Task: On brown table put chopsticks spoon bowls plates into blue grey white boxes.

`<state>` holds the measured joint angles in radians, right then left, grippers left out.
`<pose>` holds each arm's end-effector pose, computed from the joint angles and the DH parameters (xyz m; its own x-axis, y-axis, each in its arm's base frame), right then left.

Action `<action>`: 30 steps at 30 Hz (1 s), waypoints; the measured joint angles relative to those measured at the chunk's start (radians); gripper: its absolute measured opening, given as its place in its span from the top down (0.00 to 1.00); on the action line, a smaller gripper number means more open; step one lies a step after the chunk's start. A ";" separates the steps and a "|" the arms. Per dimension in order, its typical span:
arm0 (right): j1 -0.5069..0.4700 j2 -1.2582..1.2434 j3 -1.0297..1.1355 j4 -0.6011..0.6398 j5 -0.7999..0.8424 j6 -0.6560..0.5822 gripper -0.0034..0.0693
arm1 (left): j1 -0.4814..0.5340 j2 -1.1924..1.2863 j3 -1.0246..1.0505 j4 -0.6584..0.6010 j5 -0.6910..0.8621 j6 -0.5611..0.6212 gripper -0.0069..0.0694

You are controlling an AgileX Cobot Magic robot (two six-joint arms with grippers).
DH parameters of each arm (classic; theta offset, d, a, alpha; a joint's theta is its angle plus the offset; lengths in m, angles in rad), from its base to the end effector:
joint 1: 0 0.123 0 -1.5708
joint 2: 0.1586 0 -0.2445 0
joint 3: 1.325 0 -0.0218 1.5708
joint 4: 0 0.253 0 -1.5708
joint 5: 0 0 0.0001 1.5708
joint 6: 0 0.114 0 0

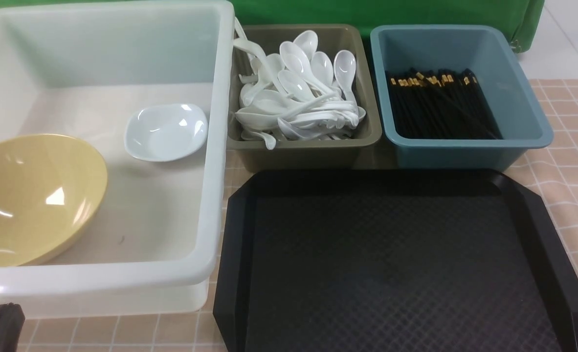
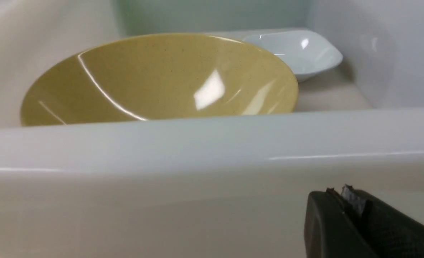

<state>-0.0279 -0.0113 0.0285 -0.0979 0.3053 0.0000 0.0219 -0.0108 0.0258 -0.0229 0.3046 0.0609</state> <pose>0.1197 -0.0067 0.1718 -0.2360 -0.0867 -0.9679 0.0346 0.9946 -0.0975 0.1198 0.0018 0.1727 -0.2306 0.0340 -0.9725 -0.0062 0.9993 0.0364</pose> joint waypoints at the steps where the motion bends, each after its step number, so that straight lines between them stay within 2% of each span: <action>1: 0.000 0.000 0.000 0.000 0.000 0.000 0.89 | -0.001 0.000 0.000 -0.003 0.000 0.002 0.91; 30: 0.000 0.000 0.000 0.000 0.000 0.000 0.89 | -0.001 0.000 0.000 -0.010 0.000 0.005 0.91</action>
<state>-0.0279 -0.0113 0.0285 -0.0979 0.3053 0.0000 0.0208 -0.0108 0.0258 -0.0331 0.3047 0.0659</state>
